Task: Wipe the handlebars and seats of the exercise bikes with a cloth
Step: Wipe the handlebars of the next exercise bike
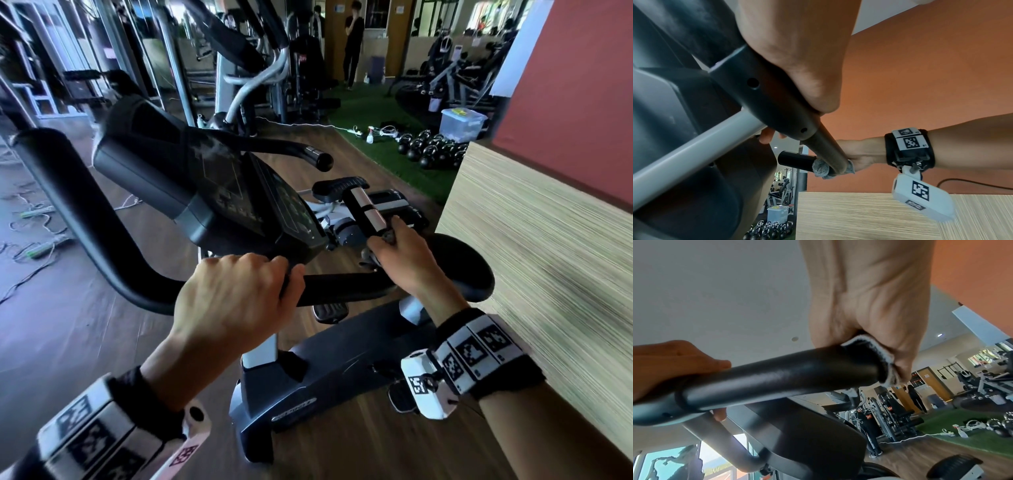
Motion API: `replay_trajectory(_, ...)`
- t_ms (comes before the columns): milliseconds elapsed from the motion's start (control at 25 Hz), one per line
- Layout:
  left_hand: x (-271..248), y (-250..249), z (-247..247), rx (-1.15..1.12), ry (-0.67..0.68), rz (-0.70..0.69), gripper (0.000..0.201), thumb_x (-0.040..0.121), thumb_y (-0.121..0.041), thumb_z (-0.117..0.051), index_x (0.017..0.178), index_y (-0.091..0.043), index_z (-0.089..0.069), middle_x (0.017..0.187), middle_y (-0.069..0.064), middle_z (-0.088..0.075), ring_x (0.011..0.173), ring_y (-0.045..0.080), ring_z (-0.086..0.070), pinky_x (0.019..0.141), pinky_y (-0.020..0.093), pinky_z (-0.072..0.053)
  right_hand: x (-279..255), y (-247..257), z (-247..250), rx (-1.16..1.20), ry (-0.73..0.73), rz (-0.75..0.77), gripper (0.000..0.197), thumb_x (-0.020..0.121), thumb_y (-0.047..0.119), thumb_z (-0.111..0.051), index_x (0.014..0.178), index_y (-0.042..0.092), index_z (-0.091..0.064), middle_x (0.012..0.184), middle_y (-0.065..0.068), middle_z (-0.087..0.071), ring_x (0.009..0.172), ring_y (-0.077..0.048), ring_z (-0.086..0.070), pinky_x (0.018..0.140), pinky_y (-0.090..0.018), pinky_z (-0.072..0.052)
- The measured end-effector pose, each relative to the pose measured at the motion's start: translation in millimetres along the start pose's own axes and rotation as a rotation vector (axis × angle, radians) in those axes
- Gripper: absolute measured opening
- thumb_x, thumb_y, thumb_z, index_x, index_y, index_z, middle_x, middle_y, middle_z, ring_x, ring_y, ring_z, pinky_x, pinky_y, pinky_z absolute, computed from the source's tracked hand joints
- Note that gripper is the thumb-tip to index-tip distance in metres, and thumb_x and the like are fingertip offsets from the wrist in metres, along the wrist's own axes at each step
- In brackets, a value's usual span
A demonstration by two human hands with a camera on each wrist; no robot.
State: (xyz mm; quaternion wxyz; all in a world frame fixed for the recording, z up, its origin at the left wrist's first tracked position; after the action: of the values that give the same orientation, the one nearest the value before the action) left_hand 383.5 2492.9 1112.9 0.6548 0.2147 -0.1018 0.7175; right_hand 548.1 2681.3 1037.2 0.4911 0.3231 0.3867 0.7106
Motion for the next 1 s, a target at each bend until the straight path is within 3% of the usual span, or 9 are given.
replay_trajectory(200,-1.7,-0.4,5.4,-0.027,-0.042,-0.015,0.04,0.097,-0.041,-0.041,0.061,-0.025,-0.034,0.049,0.0,-0.052,0.037,0.031,-0.05,0.049,0.025,-0.019,-36.4,-1.2,-0.5,0.101,-0.256,0.015,0.043,0.081,0.04,-0.049,0.106,0.006,-0.058,0.088,-0.007,-0.067,0.086,-0.03,-0.064,0.079,-0.042,-0.05)
replay_trajectory(320,-3.6,0.0,3.7,-0.035,-0.061,-0.044,0.044,0.098,-0.039,-0.038,0.057,-0.022,-0.042,0.049,0.001,-0.052,0.037,0.031,-0.05,0.047,0.025,-0.02,-57.3,-1.1,-10.3,0.129,-0.342,0.016,0.066,0.079,0.049,-0.041,0.125,0.004,-0.058,0.134,-0.026,-0.058,0.121,-0.038,-0.058,0.102,-0.046,-0.047)
replay_trajectory(400,-4.0,0.2,3.2,-0.021,-0.083,-0.064,0.047,0.099,-0.038,-0.036,0.057,-0.02,-0.049,0.049,0.0,-0.053,0.037,0.028,-0.051,0.048,0.025,-0.018,-70.1,5.3,-17.8,0.148,-0.36,0.044,0.069,0.083,0.046,-0.037,0.136,0.007,-0.057,0.161,-0.019,-0.035,0.147,-0.031,-0.037,0.121,-0.041,-0.031)
replay_trajectory(480,-7.4,1.3,4.2,-0.021,-0.113,-0.102,0.047,0.1,-0.037,-0.034,0.059,-0.021,-0.051,0.05,-0.002,-0.053,0.039,0.025,-0.052,0.048,0.024,-0.012,-84.9,14.0,-26.2,0.122,-0.41,0.073,0.073,0.086,0.042,-0.032,0.147,0.006,-0.051,0.169,-0.012,-0.02,0.156,-0.019,-0.015,0.125,-0.028,-0.011)
replay_trajectory(560,-11.7,3.2,4.7,-0.036,-0.112,-0.147,0.047,0.102,-0.036,-0.032,0.064,-0.023,-0.055,0.055,-0.005,-0.056,0.046,0.02,-0.058,0.045,0.026,-0.017,-99.5,27.5,-38.4,0.066,-0.472,0.129,0.077,0.087,0.043,-0.028,0.15,0.002,-0.047,0.168,-0.009,-0.025,0.157,-0.015,-0.01,0.125,-0.024,-0.003)
replay_trajectory(680,-19.6,5.5,1.5,-0.127,-0.061,-0.239,0.046,0.104,-0.035,-0.028,0.086,-0.022,-0.068,0.076,-0.004,-0.067,0.069,0.018,-0.066,0.057,0.034,-0.048,-118.9,57.6,-65.5,0.024,-0.556,0.226,0.07,0.091,0.04,-0.028,0.139,-0.002,-0.056,0.158,-0.015,-0.042,0.153,-0.023,-0.025,0.124,-0.024,-0.01)
replay_trajectory(800,-30.4,14.4,8.2,-0.305,-0.058,-0.355,0.045,0.103,-0.032,-0.029,0.111,-0.015,-0.069,0.107,0.001,-0.071,0.095,0.021,-0.067,0.085,0.038,-0.053,-129.5,79.6,-90.4,0.017,-0.629,0.298,0.055,0.093,0.034,-0.038,0.131,0.001,-0.061,0.143,-0.016,-0.057,0.14,-0.03,-0.046,0.119,-0.016,-0.02)
replay_trajectory(920,-55.6,31.1,16.6,-0.476,-0.068,-0.449,0.046,0.099,-0.027,-0.042,0.135,-0.004,-0.059,0.137,0.011,-0.062,0.127,0.026,-0.057,0.108,0.04,-0.043,-146.3,85.9,-104.0,0.044,-0.735,0.37,0.047,0.092,0.031,-0.048,0.13,0.006,-0.063,0.135,-0.011,-0.06,0.13,-0.031,-0.056,0.112,-0.05,-0.043)
replay_trajectory(1000,-78.6,49.8,24.2,-0.662,-0.087,-0.56,0.054,0.096,-0.019,-0.054,0.148,-0.002,-0.049,0.153,0.013,-0.049,0.144,0.025,-0.044,0.116,0.04,-0.037,-160.8,102.4,-116.3,0.047,-0.738,0.449,0.042,0.095,0.027,-0.051,0.129,0.006,-0.062,0.133,-0.007,-0.061,0.129,-0.03,-0.057,0.105,-0.056,-0.048)
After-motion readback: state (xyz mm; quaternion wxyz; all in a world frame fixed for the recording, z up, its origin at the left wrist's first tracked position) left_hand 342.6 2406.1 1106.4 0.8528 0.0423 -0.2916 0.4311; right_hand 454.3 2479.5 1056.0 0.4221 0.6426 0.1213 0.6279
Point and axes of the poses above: each hand's wrist, its own x-axis towards the middle knuckle, its own z-axis out of the back of the hand, y = z × x, the point moved 7 cm from there along x, towards the middle knuckle
